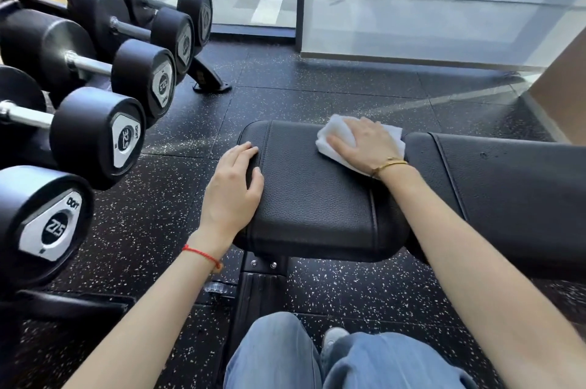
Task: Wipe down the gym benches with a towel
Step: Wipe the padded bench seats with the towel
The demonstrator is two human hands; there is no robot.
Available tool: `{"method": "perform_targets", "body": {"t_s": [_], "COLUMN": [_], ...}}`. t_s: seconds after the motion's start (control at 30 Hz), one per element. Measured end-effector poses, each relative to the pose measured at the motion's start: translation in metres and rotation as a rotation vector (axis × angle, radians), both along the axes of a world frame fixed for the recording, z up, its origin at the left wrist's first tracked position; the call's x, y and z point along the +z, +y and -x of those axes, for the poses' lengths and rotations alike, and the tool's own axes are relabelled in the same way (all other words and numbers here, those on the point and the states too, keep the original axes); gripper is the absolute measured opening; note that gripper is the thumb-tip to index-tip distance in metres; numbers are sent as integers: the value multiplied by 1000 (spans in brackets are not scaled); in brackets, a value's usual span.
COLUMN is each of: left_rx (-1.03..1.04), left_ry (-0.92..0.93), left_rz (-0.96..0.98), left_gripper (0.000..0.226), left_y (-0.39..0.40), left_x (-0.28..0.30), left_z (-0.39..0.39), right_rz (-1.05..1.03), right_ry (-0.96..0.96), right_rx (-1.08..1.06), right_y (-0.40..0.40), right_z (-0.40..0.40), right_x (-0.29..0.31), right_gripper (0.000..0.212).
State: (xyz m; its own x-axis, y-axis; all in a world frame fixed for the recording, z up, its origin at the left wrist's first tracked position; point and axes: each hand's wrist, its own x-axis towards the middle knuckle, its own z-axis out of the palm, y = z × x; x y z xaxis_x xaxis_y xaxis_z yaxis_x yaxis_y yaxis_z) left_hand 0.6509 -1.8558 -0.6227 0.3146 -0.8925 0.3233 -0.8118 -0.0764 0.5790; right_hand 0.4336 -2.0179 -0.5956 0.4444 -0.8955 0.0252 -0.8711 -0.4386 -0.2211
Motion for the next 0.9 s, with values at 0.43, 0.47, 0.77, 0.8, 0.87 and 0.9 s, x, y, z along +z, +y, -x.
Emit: {"method": "perform_targets", "body": {"t_s": [0.43,0.47,0.77,0.8,0.87,0.9], "left_rx": [-135,-141,-135,-134,-134,-135], "left_ry": [-19,-19,1,-2,-14,-13], "left_rz": [0,1,41,43,53,55], "left_gripper": [38,38,37,37,38,38], "left_y": [-3,-4,-6,-6,-7,-8], "left_x": [-5,-5,-6,-7,-9,-9], "left_z": [-8,-9,-13,-13,-12,-12], "right_rz": [474,531,816,822,813,815], "right_ry": [-76,-53,-3,-8,-27,-42], "right_rx": [469,475,452,430,372,352], "right_y": [155,158,168,167,168,168], "right_z": [89,80,41,55,64,55], "right_x": [-42,-46,-66,-67,-67,-66], "right_gripper": [72,70,79,77,72,69]}}
